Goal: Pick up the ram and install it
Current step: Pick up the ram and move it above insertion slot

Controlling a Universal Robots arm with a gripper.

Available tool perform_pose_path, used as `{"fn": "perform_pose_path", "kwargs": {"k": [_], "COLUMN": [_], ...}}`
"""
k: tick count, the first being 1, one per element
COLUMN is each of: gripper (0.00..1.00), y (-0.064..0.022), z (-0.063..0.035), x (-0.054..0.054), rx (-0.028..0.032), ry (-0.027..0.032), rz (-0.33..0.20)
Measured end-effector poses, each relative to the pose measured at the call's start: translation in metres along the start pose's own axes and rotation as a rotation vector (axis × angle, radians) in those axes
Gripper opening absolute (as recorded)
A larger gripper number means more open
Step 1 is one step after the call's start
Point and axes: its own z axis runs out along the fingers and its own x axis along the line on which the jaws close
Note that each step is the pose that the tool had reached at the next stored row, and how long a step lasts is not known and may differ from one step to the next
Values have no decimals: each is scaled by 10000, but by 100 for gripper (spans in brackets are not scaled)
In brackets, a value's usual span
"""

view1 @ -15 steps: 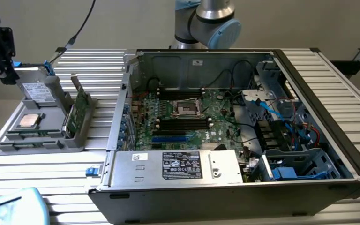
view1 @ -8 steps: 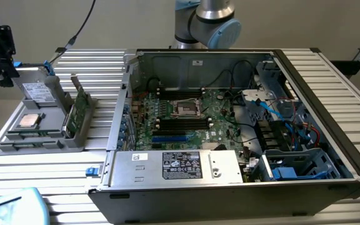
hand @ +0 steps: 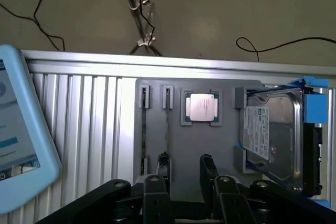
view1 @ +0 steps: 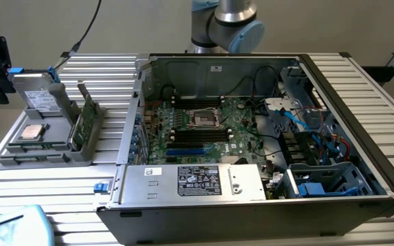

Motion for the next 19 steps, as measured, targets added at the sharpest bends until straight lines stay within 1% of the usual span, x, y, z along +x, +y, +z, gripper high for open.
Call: {"fn": "perform_pose_path", "kwargs": {"k": [4,7,12,19], "gripper": [37,37,37,37], "y": [5,3,-8,-72], "z": [32,82,171,290], "x": [176,254,312,354], "rx": [-5,-6,-8,-21], "ry": [-7,-23,-19,12], "rz": [-15,-47,-111,-412]}}
